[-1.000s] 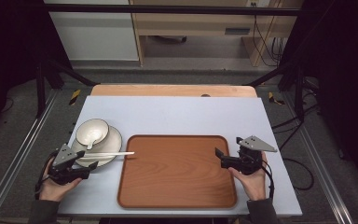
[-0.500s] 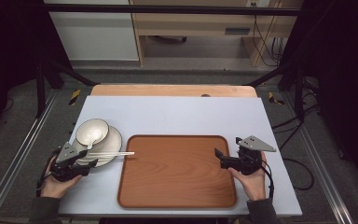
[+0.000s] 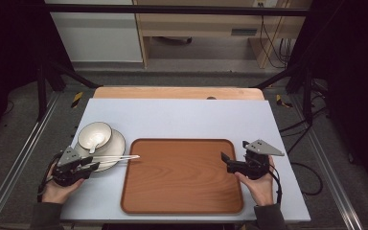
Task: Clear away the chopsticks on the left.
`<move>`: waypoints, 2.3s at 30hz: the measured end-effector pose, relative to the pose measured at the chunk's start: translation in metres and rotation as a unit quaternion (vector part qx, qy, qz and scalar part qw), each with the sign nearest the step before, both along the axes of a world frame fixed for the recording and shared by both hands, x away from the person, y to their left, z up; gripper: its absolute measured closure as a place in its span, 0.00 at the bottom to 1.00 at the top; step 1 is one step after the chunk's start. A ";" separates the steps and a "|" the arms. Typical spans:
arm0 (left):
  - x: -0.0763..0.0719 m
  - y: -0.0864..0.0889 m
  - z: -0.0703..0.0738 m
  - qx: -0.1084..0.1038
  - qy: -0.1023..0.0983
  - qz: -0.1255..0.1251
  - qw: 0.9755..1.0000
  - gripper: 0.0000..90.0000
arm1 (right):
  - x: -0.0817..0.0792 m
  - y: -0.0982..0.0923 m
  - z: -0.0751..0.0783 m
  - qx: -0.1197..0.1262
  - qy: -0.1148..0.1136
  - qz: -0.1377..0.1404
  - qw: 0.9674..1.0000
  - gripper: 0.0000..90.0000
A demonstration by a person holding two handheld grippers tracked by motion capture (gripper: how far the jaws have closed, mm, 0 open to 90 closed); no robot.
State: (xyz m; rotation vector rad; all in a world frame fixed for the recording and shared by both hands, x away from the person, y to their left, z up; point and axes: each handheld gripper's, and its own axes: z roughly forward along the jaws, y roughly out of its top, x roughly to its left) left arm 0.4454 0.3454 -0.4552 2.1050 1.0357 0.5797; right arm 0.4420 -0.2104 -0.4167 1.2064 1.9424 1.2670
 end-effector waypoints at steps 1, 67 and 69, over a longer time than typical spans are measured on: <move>0.000 -0.001 0.000 0.001 0.000 -0.001 1.000 0.69 | 0.000 0.000 0.000 0.000 0.001 0.000 1.000 0.11; -0.024 -0.069 0.029 -0.072 -0.004 0.084 0.994 0.94 | -0.002 -0.006 0.004 0.017 -0.006 -0.011 1.000 0.06; -0.027 -0.074 0.030 -0.079 -0.011 0.091 0.993 0.94 | -0.002 -0.007 0.004 0.015 -0.007 -0.012 1.000 0.06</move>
